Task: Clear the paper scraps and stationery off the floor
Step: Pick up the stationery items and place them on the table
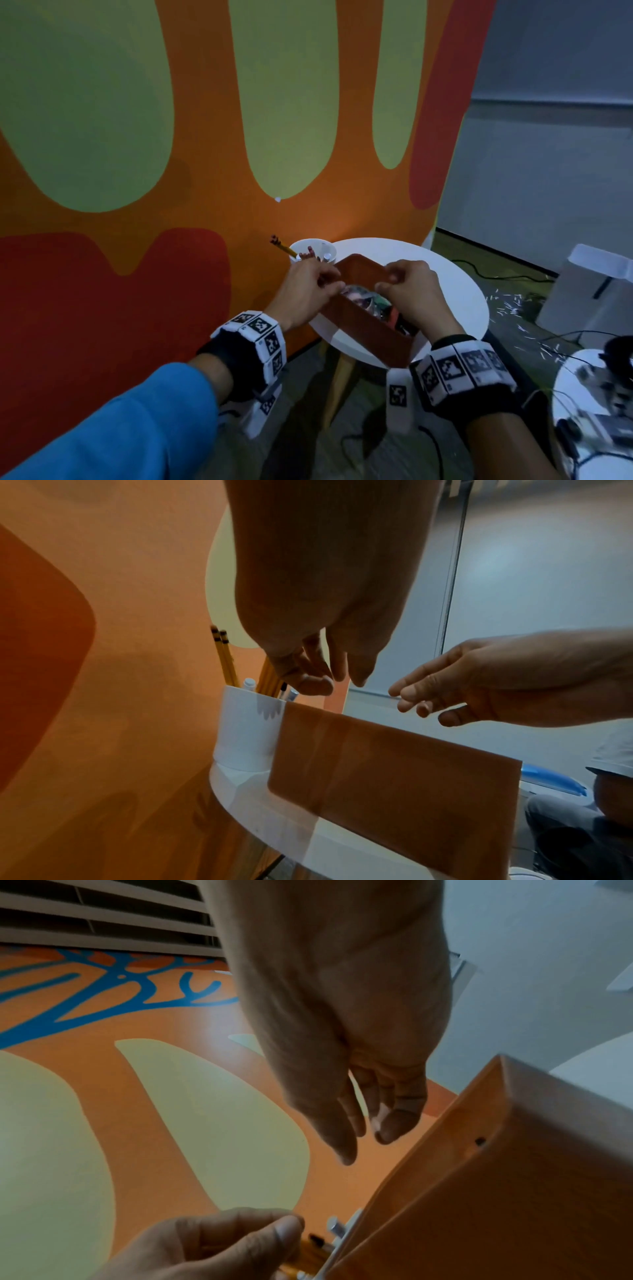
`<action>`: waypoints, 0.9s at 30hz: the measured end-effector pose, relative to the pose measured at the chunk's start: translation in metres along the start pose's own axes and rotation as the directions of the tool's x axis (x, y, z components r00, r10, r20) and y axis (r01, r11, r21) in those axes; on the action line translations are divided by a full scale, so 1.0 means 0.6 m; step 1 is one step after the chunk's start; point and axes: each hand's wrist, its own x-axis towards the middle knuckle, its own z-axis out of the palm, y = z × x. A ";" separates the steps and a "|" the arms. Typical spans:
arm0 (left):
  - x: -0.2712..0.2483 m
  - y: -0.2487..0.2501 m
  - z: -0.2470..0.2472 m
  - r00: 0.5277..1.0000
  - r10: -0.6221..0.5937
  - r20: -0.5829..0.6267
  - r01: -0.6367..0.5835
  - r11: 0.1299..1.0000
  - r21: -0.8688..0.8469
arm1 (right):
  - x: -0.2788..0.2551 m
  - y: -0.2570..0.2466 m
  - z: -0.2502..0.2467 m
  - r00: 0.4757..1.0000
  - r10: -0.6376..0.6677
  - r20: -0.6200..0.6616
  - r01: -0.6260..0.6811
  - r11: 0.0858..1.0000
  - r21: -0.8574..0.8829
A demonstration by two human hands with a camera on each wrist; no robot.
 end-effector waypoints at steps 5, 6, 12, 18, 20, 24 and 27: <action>-0.057 -0.048 -0.071 1.000 -0.009 0.012 0.009 1.000 0.002 | -0.031 -0.068 0.056 0.972 -0.200 0.121 0.183 0.973 0.142; -0.073 -0.062 -0.089 0.999 -0.029 0.021 0.028 0.999 0.026 | -0.039 -0.085 0.074 0.958 -0.234 0.167 0.208 0.965 0.159; -0.204 -0.182 -0.174 0.979 -0.196 0.055 0.186 0.972 0.142 | -0.105 -0.153 0.243 0.794 -0.276 0.542 0.249 0.960 0.125; -0.393 -0.372 -0.148 0.843 -0.508 0.177 0.480 0.859 0.181 | -0.210 -0.079 0.503 0.634 -0.032 0.773 0.064 0.998 -0.011; -0.453 -0.444 -0.118 0.787 -0.585 0.198 0.565 0.811 0.151 | -0.251 -0.030 0.583 0.549 0.066 0.833 0.041 0.994 -0.105; -0.553 -0.564 -0.039 0.670 -0.708 0.223 0.701 0.702 0.123 | -0.315 0.078 0.722 0.484 0.127 0.866 0.079 0.979 -0.188; -0.608 -0.618 0.024 0.597 -0.751 0.282 0.754 0.646 0.121 | -0.351 0.146 0.788 0.406 0.170 0.898 0.068 0.974 -0.216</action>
